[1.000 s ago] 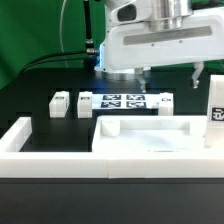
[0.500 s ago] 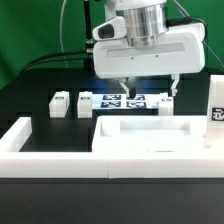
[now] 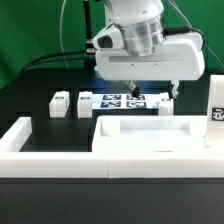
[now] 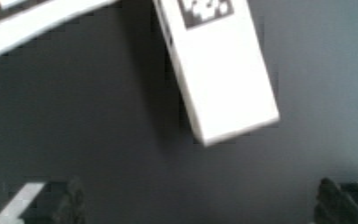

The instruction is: Assemble desk

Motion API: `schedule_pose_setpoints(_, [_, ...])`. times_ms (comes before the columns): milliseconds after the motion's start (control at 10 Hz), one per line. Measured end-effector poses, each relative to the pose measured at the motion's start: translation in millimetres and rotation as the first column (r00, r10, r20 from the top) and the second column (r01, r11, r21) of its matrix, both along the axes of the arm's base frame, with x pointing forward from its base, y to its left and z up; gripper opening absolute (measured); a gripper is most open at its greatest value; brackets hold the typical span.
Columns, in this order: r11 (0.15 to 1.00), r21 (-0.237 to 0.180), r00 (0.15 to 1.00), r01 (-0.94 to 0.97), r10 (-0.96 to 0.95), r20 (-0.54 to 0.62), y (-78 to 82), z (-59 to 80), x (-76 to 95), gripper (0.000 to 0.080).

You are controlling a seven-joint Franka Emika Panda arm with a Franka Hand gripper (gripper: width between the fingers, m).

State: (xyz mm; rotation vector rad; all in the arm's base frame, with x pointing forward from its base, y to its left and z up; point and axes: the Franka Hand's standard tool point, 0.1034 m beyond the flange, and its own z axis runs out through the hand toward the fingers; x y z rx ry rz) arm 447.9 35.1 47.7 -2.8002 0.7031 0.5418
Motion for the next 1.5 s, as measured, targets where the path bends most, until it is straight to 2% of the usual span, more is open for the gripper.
schedule_pose_setpoints(400, [0.989,0.142,0.963,0.029,0.01,-0.27,-2.8,-3.2,-4.9,0.0648])
schedule_pose_setpoints(500, [0.984,0.174,0.944,0.032,0.027,-0.329,-1.9,-2.3,-6.9,0.0648])
schedule_pose_setpoints(700, [0.969,0.246,0.893,0.037,0.078,-0.442,0.7,-1.0,0.5,0.0648])
schedule_pose_setpoints(900, [0.952,0.299,0.833,0.058,0.119,-0.541,-1.2,-3.5,-3.4,0.0648])
schedule_pose_setpoints(1200, [0.933,0.348,0.741,0.094,0.167,-0.65,-0.9,-9.3,-8.6,0.0648])
schedule_pose_setpoints(1300, [0.933,0.352,0.755,0.076,0.177,-0.632,5.2,-13.1,-3.2,0.0648])
schedule_pose_setpoints(1500, [0.934,0.35,0.754,0.071,0.18,-0.632,16.0,-19.8,-10.0,0.0648])
